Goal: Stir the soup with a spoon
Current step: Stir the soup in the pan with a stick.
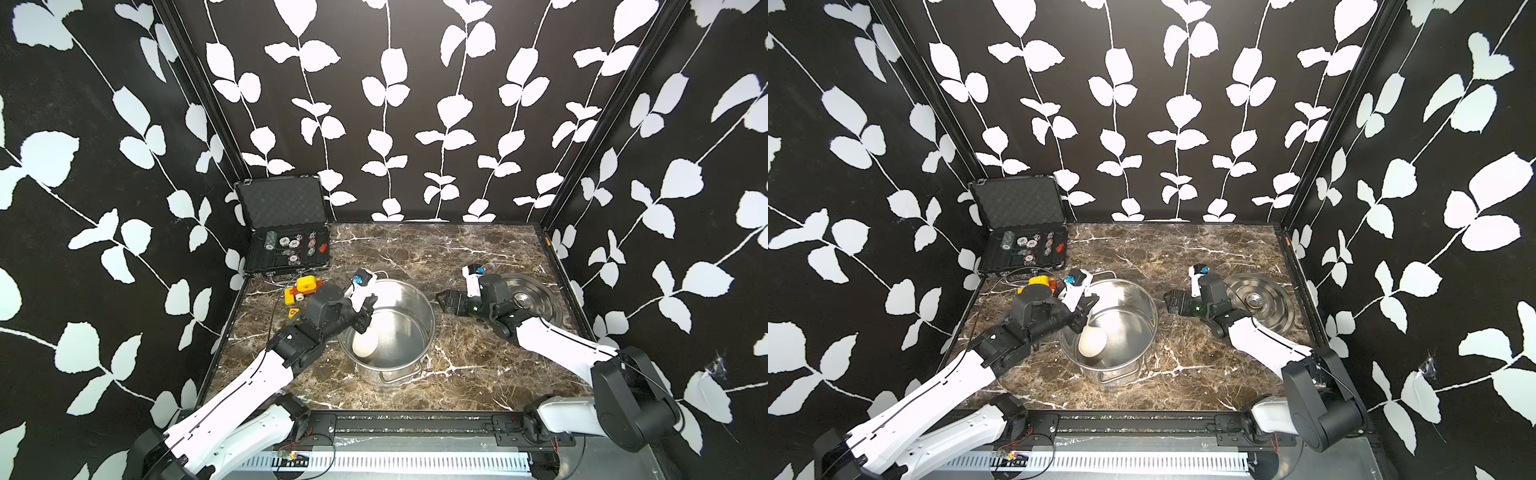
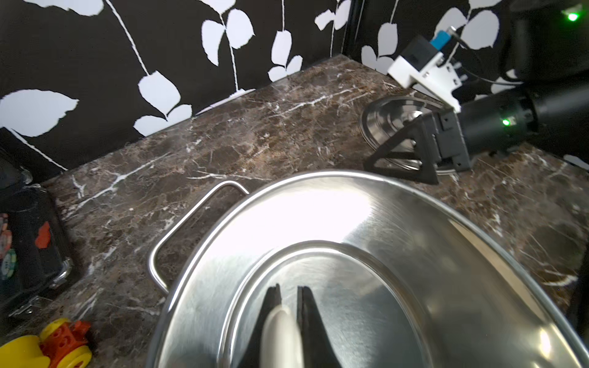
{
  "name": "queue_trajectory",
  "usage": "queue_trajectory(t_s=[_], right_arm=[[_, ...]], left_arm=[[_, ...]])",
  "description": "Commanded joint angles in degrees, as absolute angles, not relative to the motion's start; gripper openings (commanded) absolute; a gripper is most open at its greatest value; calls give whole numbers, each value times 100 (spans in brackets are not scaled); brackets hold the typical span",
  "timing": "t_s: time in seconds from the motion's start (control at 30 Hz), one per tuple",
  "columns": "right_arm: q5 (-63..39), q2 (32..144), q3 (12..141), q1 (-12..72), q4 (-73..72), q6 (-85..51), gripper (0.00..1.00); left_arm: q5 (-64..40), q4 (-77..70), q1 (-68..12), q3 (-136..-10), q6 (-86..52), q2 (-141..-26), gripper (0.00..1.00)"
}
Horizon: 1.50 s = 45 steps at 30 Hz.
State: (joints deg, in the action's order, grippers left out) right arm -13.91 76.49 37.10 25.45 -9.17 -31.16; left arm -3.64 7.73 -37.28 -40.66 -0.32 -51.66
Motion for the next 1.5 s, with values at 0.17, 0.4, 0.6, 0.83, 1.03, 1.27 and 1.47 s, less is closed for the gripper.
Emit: queue_trajectory(t_s=[0.17,0.4,0.6,0.83,1.03,1.27,1.47], right_arm=[[-1294,7476,3617,2541,-978,-3051,99],[-1313,7549,3615,2543,-1032,-3057,99],[-1344,7557,3655,2541,-1025,-3054,99],[-1275,7468,3630,2542,-932,-3023,99],[-1272,7491,3647,2540,-932,-3015,99],[-1322,7565,3665,2540,-1001,-3045,99],[-1305,7514,3613,2546,-1002,-3050,99]], left_arm=[[-29,3,-3420,-4519,-101,-5924,0],[-1066,-180,-3401,-5008,65,-6648,0],[-2220,-389,-3482,-5517,1,-7411,0],[-2635,-479,-3956,-5780,284,-7677,0],[-3007,-376,-4431,-5711,398,-7668,0],[-3195,-110,-4797,-5332,410,-7255,0],[-2921,836,-4838,-4962,648,-6492,0]])
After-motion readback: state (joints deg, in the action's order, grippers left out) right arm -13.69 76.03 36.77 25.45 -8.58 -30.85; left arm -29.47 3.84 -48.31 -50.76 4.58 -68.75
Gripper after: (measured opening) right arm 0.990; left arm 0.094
